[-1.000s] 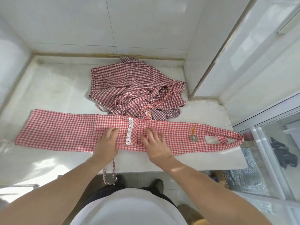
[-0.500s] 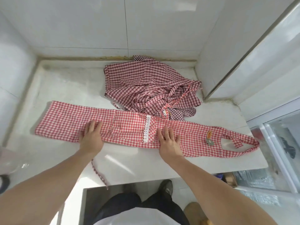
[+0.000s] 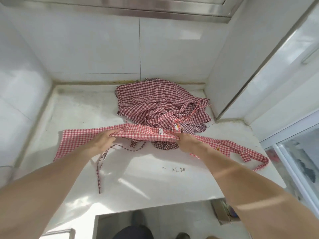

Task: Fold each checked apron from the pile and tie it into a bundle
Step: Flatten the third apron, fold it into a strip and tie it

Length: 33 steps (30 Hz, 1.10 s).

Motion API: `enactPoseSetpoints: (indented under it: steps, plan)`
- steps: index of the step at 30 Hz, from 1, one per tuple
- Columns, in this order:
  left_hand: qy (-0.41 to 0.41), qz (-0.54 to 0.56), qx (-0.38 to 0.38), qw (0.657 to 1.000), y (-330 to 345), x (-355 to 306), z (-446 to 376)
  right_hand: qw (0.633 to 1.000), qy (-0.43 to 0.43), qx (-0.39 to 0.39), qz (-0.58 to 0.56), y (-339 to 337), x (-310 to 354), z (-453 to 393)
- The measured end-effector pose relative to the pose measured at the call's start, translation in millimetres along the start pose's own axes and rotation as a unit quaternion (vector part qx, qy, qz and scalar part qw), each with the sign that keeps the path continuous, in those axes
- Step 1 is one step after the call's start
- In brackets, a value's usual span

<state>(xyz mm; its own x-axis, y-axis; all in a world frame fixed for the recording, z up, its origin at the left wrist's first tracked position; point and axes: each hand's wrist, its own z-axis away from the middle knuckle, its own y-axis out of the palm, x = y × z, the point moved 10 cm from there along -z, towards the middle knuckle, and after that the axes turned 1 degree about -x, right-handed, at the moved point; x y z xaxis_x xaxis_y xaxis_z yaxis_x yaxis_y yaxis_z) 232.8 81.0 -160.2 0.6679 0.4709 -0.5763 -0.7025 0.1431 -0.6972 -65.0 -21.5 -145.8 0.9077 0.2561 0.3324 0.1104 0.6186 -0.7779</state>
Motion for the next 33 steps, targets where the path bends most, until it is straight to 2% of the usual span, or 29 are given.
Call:
enactPoseSetpoints:
  steps: [3, 5, 7, 12, 17, 19, 21, 25, 27, 29, 33]
  plan:
    - [0.003, -0.094, -0.008, 0.996, -18, -18, 13, 0.999, 0.010, -0.028, 0.025, -28, 2, 4]
    - [0.000, -0.123, 0.068, 0.990, -9, -21, 23, 0.999, 0.003, -0.041, 0.024, -40, 4, 8]
    - [-0.002, -0.132, 0.101, 0.986, 6, -32, 38, 0.999, -0.016, -0.041, 0.022, -42, 9, 18]
    - [0.075, -0.133, -0.035, 0.988, 52, -85, 51, 0.999, -0.036, -0.008, 0.011, -24, 19, 31]
    - [0.079, -0.134, -0.190, 0.969, 86, -92, 65, 0.999, -0.029, 0.014, -0.006, -10, 14, 49]
    - [0.066, -0.109, -0.197, 0.972, 79, -77, 66, 0.996, -0.033, 0.039, 0.072, -1, 5, 63]
    - [0.052, -0.092, -0.203, 0.974, 60, -52, 67, 1.000, -0.006, 0.026, -0.006, -8, -10, 70]
    - [-0.005, -0.102, -0.235, 0.967, 15, -15, 80, 0.998, -0.041, 0.000, 0.045, -31, -33, 87]
    - [-0.030, -0.103, -0.241, 0.965, -6, -9, 83, 0.998, -0.038, -0.056, 0.002, -53, -51, 91]
    - [-0.034, -0.106, -0.249, 0.962, -25, -15, 87, 0.987, -0.020, -0.156, -0.023, -88, -71, 100]
    - [0.014, -0.060, -0.220, 0.974, -48, -55, 96, 0.944, -0.008, -0.323, -0.064, -157, -97, 132]
